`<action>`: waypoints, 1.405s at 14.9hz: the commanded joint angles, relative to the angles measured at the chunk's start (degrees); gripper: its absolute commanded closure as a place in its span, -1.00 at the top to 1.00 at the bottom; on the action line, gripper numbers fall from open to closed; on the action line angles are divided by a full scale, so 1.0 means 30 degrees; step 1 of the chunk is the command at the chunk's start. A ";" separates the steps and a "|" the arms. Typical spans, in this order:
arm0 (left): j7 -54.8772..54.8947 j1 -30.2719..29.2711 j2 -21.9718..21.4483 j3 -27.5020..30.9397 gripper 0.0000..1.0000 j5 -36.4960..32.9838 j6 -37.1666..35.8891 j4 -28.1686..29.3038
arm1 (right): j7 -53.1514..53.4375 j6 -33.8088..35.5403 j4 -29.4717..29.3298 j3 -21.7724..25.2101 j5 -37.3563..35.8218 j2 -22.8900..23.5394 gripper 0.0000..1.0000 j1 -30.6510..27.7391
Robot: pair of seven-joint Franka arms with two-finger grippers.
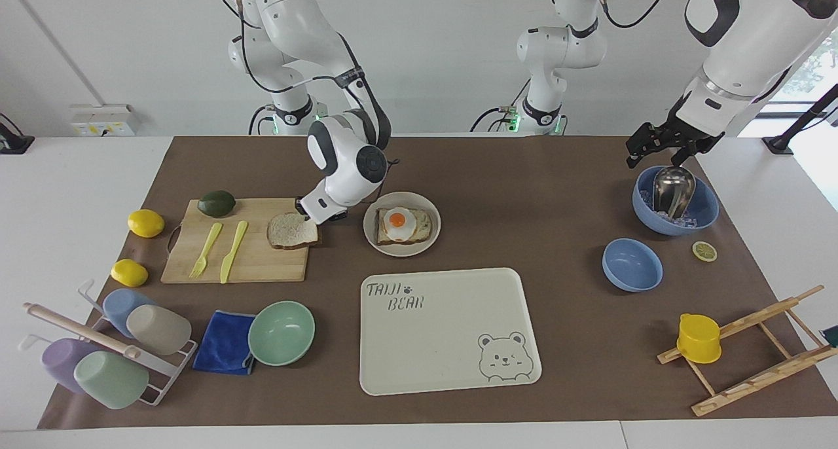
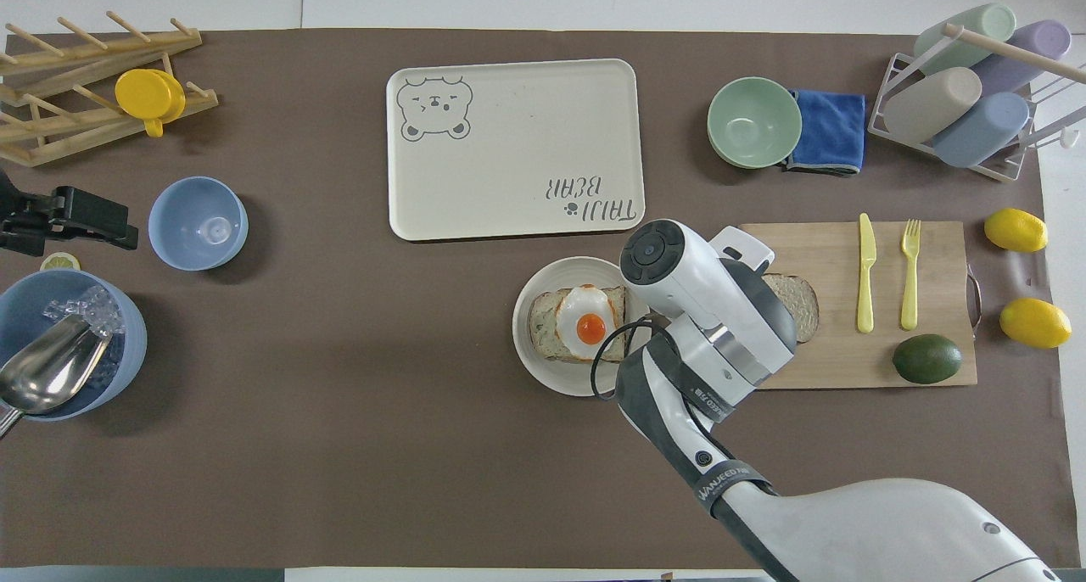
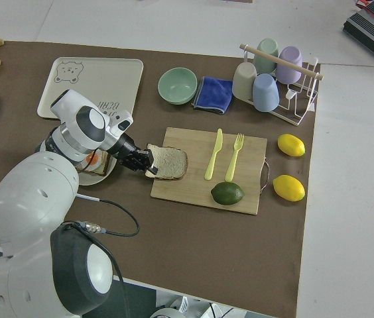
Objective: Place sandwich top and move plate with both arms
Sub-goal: 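Carry the bread slice with the right gripper over the egg toast, then lower the bread slice onto the egg and open the right gripper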
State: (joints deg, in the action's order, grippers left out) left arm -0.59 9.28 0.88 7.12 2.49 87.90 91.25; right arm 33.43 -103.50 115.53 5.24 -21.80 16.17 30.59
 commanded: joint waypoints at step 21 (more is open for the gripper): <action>0.0136 -0.0075 -0.0528 0.0029 1.00 -0.0304 0.0056 0.0609 | 0.3769 0.1983 -0.7310 -0.0780 0.5216 0.1379 -1.00 0.3163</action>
State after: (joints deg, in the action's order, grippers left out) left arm -0.59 9.24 0.87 7.25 2.49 87.81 91.31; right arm 43.87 -96.76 93.42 3.09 -7.26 20.28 40.41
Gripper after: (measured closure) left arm 0.000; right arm 0.894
